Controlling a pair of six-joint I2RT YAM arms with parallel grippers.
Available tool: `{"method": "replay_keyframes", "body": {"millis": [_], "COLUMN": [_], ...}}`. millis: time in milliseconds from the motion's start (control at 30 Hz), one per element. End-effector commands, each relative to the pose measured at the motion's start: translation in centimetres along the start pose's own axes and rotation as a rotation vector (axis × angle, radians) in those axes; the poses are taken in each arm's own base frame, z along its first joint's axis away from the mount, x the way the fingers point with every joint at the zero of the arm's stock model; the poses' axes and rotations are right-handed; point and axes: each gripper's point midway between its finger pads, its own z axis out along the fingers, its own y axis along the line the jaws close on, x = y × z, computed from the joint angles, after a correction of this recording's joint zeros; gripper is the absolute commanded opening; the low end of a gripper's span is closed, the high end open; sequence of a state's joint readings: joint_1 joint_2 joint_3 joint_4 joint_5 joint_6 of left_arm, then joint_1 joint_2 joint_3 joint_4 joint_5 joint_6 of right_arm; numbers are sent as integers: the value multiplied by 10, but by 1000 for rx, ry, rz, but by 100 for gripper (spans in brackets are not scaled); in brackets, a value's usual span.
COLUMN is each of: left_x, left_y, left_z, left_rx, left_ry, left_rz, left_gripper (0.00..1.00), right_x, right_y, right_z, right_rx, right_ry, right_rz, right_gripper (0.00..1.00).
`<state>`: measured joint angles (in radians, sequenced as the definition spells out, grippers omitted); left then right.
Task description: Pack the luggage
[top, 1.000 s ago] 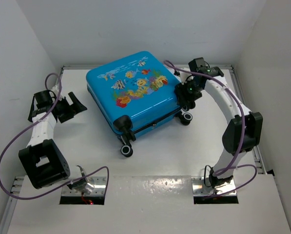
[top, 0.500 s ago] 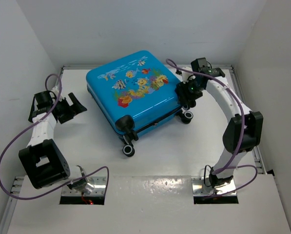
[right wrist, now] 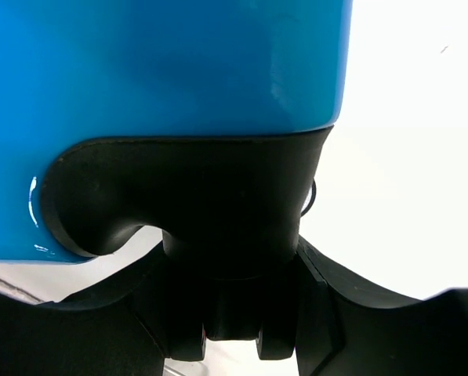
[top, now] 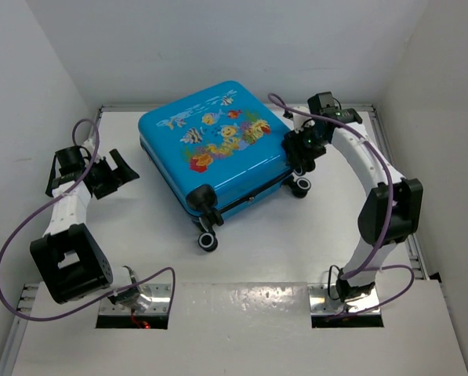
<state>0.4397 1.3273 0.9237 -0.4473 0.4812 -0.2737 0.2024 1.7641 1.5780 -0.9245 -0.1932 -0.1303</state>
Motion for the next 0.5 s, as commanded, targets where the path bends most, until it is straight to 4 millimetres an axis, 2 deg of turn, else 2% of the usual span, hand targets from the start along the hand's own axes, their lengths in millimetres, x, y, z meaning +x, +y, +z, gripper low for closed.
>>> {"method": "replay_keyframes", "body": {"millis": [0,100,233,333,367,400,467], "left_x": [-8,-4,-4,-4,-4,-4,-1], "left_y": [1,2,2,2,2,2,3], "left_z": [-6,-5,-5,-5,-5,-5,-4], "left_rx": [-8,-10,-10,-10,-10,-10,-11], "left_ry": [-41,-34,-33,-33,-33,-33,-25], "left_rz": [22,17,17,17,17,17,13], "left_gripper": [100,100,100,100,100,100,100], "right_x": [-74,-79,-62,-52,-49,-49,-50], "right_y": [-22,-25,-34,-30,-28,-26,-26], "right_z": [-11,-14,6,17,17,13,9], "right_rx": [63,74,77,48,32,27,15], "right_ry": [-243,-259,-207,-176,-174,-181,-200], "right_rz": [-31,-32,-7,10,17,32,51], "right_gripper": [0,0,0,19,26,40,52]}}
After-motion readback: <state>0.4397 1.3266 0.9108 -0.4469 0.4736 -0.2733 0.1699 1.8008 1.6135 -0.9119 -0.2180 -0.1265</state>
